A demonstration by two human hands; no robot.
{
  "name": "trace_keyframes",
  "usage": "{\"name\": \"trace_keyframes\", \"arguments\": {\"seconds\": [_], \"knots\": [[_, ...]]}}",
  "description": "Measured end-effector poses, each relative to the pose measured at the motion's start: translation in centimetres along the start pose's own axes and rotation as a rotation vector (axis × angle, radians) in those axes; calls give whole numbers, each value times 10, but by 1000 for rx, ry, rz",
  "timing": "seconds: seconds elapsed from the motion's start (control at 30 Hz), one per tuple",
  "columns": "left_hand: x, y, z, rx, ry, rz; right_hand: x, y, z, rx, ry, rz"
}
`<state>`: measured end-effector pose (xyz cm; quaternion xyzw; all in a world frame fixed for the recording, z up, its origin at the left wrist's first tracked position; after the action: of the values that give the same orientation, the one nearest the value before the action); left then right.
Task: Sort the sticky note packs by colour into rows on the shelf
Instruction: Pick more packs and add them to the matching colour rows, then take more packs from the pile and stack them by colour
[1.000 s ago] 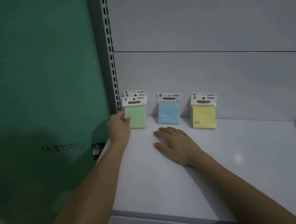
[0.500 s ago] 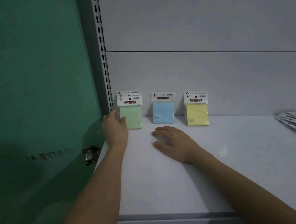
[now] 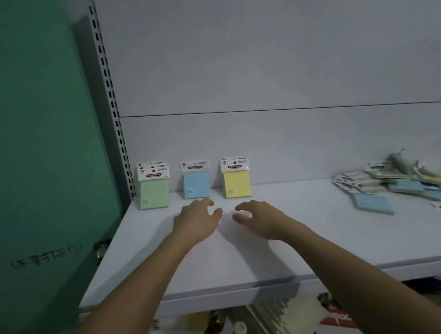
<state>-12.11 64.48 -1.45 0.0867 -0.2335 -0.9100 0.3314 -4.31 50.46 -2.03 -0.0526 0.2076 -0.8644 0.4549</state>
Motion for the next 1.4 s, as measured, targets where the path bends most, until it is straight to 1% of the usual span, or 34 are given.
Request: {"name": "trace_keyframes", "arguments": {"seconds": [0.17, 0.27, 0.33, 0.43, 0.53, 0.63, 0.73, 0.83, 1.0, 1.23, 1.3, 1.4], "knots": [[64, 92, -47, -34, -47, -76, 91, 57, 46, -16, 31, -30], [112, 157, -89, -30, -121, -126, 161, 110, 74, -34, 77, -87], [139, 197, -110, -45, -140, -154, 206, 147, 90, -52, 107, -137], [170, 252, -134, 3, -160, -190, 268, 201, 116, -73, 145, -207], [197, 296, -159, 22, -194, -223, 314, 244, 139, -85, 194, -264], [212, 332, -179, 21, -200, -252, 339, 275, 155, -117, 249, -286], [210, 356, -190, 32, -178, -263, 337, 293, 165, -133, 299, -273], [192, 367, -196, 48, -152, -250, 319, 303, 168, -132, 310, -229], [126, 371, -201, 120, -113, -177, 265, 319, 184, -122, 326, -123], [25, 367, -221, 319, -42, -20, 162, 365, 196, -70, 239, -50], [9, 370, -232, 334, -33, -6, 129, 377, 200, -35, 240, -21], [-11, 374, -241, 282, -11, 16, 88, 390, 193, 48, 200, 27]]}}
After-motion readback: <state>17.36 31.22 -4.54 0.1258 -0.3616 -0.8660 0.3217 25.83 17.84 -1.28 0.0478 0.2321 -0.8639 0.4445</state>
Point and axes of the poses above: each hand's wrist, its own x-axis away from the middle knuckle, its own z-axis out of the back of the hand, y = z × x, the point moved 9 cm from there along -x, towards the middle knuckle, and after that the axes turned 11 degrees about z, right-handed, at the moved point
